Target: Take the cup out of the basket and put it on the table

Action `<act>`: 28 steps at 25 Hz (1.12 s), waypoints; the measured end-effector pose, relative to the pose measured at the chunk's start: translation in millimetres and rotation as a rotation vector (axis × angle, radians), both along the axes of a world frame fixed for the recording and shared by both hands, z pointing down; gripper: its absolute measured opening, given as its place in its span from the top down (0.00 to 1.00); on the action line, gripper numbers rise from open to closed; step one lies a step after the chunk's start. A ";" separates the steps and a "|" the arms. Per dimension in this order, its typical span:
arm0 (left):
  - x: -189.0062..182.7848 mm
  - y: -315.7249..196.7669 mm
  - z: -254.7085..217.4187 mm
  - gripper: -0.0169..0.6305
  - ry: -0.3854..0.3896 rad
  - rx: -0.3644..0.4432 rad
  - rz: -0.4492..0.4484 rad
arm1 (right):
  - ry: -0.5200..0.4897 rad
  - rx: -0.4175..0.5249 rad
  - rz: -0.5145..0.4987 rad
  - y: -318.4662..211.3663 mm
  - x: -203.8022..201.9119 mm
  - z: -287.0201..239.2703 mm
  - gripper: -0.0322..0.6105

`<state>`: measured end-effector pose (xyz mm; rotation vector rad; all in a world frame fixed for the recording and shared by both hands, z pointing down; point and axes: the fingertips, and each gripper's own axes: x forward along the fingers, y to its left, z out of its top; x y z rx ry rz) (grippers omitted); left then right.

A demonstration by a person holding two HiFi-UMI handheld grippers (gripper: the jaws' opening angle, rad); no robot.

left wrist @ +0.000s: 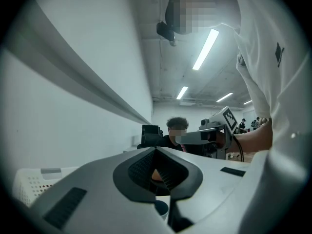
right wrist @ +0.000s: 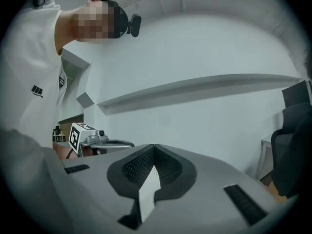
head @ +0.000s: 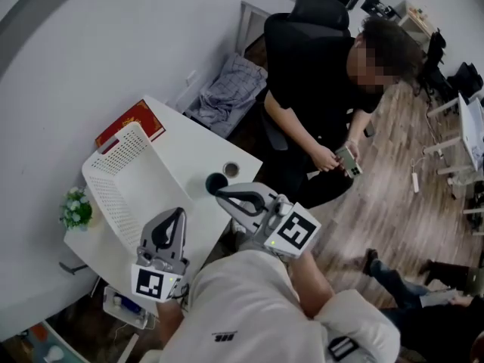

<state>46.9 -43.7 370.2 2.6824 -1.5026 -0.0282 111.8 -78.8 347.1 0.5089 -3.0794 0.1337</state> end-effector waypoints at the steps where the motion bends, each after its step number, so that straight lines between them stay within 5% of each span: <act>1: 3.1 -0.4 -2.2 0.96 -0.001 0.004 -0.007 | -0.007 -0.002 -0.013 1.1 2.7 0.3 0.93; 28: 33.7 -2.7 -16.0 0.96 -0.040 0.051 -0.028 | 0.093 0.044 -0.117 8.4 23.5 24.1 0.93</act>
